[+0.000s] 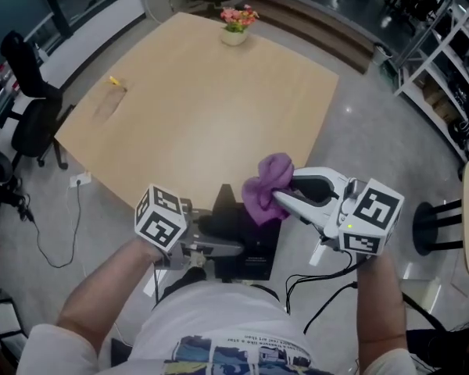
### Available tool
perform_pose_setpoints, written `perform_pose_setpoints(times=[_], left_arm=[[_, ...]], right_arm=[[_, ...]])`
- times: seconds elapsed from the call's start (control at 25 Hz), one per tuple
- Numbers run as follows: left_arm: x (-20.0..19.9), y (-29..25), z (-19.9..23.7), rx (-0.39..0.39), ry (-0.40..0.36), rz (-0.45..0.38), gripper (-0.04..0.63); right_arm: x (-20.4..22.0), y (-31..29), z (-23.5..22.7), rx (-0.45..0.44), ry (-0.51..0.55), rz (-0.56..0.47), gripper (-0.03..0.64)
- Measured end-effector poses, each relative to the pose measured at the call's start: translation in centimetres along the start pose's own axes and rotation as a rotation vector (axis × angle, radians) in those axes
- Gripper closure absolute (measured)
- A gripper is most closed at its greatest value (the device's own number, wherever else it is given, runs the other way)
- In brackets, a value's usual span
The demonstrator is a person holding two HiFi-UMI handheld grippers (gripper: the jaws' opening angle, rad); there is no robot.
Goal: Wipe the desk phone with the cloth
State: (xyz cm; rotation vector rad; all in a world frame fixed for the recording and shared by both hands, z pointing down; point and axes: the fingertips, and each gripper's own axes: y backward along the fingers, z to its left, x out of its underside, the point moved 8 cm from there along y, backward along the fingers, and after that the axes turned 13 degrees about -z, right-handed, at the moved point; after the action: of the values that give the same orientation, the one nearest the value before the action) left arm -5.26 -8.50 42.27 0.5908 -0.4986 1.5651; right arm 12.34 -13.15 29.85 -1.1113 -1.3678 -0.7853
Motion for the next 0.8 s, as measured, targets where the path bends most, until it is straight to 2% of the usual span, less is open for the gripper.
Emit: perform_pose_setpoints(times=[0.24,0.4,0.48,0.56,0.64,0.8], left_arm=[[0.3,0.0,-0.6,0.01,-0.007,0.003,0.419],[0.5,-0.1,-0.6,0.015,0.001,0.001,0.419],[0.5,-0.2,-0.6,0.019,0.003,0.001,0.419],[0.5,-0.3,-0.6,0.02,0.004,0.005,0.419],[0.5,-0.3,-0.5,0.021,0.005,0.009,0.419],[0.4,-0.6,-0.4,0.03,0.005,0.02,0.419]], right_arm=[[4.5,-1.7,-3.9,0.007,-0.095,0.101,0.525],[6.6,-2.0,-5.8,0.064,-0.116,0.155,0.525],[6.5,-1.7,-6.4,0.096,-0.112,0.15,0.525],[4.8,-1.0,-6.1,0.096,-0.104,0.094,0.525],[1.8,-0.6,-4.9,0.047,-0.082,0.015,0.525],[-3.3,-1.4,-0.8,-0.137,-0.007,-0.067,0.525]])
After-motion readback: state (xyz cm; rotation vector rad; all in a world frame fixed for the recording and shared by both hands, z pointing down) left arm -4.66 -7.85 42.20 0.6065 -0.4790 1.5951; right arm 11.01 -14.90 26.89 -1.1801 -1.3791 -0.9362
